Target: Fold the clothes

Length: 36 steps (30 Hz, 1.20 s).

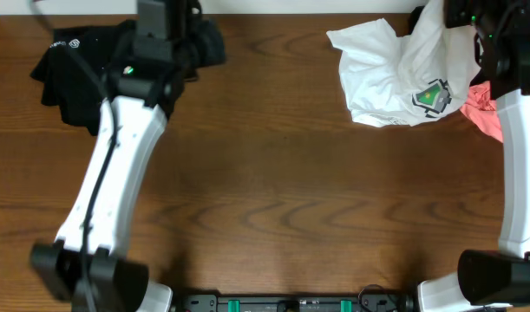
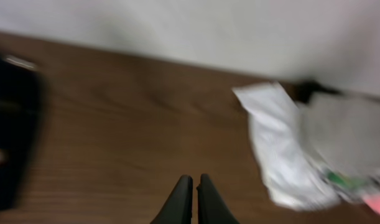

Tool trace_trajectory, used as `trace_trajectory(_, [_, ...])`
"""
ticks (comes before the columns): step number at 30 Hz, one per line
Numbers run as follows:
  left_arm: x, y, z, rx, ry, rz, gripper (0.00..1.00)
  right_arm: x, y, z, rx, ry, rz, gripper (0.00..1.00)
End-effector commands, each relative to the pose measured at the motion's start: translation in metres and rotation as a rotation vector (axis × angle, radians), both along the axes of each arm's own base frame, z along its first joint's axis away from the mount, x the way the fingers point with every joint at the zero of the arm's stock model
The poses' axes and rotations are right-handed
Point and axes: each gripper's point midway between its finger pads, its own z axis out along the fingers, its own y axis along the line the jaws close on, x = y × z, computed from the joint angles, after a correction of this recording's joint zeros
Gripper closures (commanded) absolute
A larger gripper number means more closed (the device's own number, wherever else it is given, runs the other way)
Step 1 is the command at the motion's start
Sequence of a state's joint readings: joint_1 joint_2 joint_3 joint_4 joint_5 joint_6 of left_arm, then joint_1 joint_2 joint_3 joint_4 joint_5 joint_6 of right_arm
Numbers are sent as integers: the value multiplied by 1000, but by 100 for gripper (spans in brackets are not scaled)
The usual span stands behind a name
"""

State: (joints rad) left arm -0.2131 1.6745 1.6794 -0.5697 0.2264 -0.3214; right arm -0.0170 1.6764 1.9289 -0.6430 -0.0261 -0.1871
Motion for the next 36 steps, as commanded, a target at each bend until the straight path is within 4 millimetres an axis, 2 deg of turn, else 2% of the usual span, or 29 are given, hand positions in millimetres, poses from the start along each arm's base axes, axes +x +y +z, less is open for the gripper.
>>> trace_trajectory(1, [-5, -55, -39, -195, 141, -243, 91, -18, 29, 28, 51, -57, 94, 99])
trace_trajectory(5, [2, -81, -66, -295, 200, -341, 71, -32, 46, 40, 94, -69, 135, 99])
trace_trajectory(9, [5, -114, -68, -384, 163, -484, 47, -40, 70, 45, 131, -71, 203, 99])
trace_trajectory(13, [-3, -141, -70, -384, 148, -557, 36, -43, 87, 46, 141, -71, 237, 99])
trace_trajectory(20, [-39, -200, -68, -305, 66, -754, 30, -45, 103, 50, 164, -81, 268, 98])
trace_trajectory(24, [-57, -223, -71, -264, 45, -821, 30, -44, 103, 53, 164, -95, 269, 98])
trace_trajectory(31, [-69, -233, -74, -257, 63, -852, 30, -35, 107, 74, 171, -191, 289, 99])
trace_trajectory(36, [-64, -231, -76, -232, 56, -824, 30, -31, 115, 88, 239, -243, 315, 99])
